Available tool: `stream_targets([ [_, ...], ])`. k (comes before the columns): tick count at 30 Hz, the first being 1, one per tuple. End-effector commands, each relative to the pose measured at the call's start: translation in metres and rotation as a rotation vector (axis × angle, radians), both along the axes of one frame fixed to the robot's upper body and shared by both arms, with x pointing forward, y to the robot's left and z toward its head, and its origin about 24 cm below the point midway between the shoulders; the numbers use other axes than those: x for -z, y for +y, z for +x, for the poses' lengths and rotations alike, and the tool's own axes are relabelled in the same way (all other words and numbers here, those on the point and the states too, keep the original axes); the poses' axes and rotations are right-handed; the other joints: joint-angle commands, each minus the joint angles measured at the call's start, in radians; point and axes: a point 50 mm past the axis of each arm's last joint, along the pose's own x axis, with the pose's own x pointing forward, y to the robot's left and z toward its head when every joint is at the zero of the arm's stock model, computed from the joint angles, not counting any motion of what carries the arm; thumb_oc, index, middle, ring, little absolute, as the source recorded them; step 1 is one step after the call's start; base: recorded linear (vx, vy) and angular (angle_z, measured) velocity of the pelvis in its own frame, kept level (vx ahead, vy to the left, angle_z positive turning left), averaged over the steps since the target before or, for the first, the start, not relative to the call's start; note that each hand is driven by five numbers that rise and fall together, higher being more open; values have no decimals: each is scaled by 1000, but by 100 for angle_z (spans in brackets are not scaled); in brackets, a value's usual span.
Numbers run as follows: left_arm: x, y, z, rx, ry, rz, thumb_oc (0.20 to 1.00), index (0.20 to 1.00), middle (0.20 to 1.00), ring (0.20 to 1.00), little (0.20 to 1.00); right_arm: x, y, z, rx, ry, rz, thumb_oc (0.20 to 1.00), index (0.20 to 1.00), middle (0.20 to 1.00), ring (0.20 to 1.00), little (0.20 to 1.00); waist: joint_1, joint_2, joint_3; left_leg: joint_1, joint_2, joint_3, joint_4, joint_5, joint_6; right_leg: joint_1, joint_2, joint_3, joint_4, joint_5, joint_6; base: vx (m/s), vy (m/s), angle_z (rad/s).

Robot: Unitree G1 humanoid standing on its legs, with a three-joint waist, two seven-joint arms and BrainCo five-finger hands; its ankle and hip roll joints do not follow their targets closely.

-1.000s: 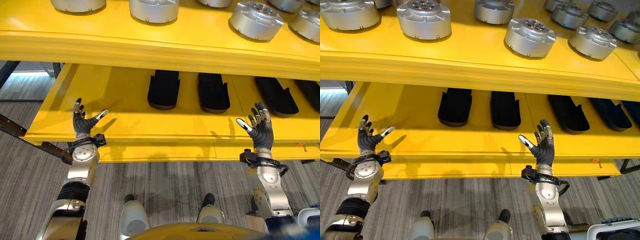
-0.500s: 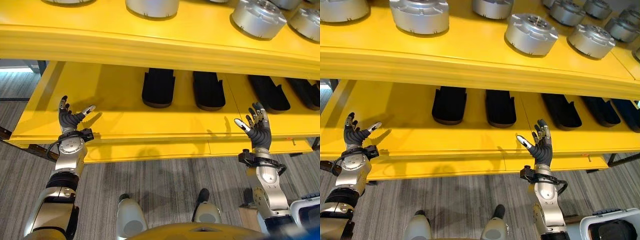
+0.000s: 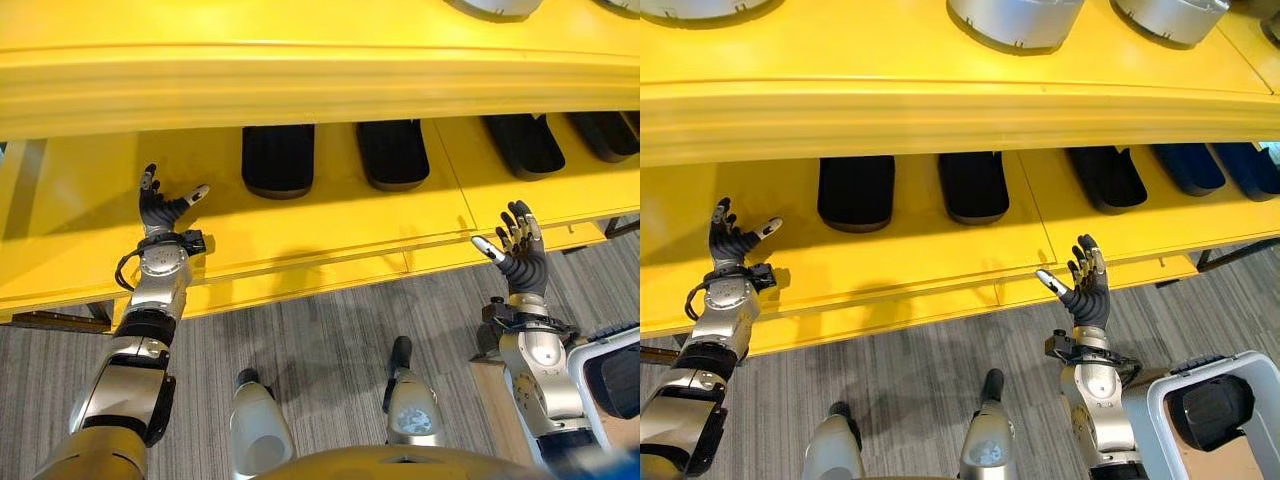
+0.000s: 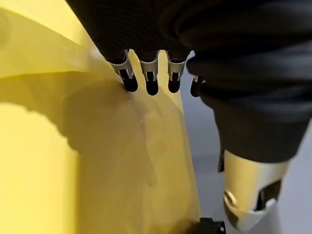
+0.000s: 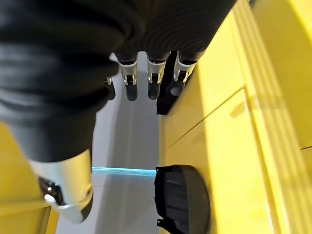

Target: Move parts from the plastic box to the shelf.

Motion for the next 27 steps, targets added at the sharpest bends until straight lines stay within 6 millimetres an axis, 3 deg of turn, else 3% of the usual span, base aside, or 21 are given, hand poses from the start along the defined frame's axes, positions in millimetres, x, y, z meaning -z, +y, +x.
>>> stream_targets([
  [1, -14, -4, 10, -4, -77, -36, 1000, 1000, 1000, 1000, 1000, -44, -11, -2, 1, -222, -27, 1000, 1000, 1000, 1000, 1000, 24, 13, 3, 92, -38, 24, -184, 93, 76, 36, -9, 8, 121, -44, 32, -4, 0, -7],
  [15, -13, -19, 19, 31, -82, -71, 1000, 1000, 1000, 1000, 1000, -48, -8, -2, -19, -238, -30, 1000, 1000, 1000, 1000, 1000, 13, -2, 21, 65, -17, 36, -151, 82, 71, 15, 7, 30, 111, -46, 25, -4, -2, -4],
  [27, 14, -56, 21, 133, -28, -168, 1000, 1000, 1000, 1000, 1000, -42, -12, -4, 11, -207, -32, 1000, 1000, 1000, 1000, 1000, 12, -1, 21, 52, -10, 26, -142, 81, 68, 15, 10, 27, 114, -59, 15, 1, -5, -1],
])
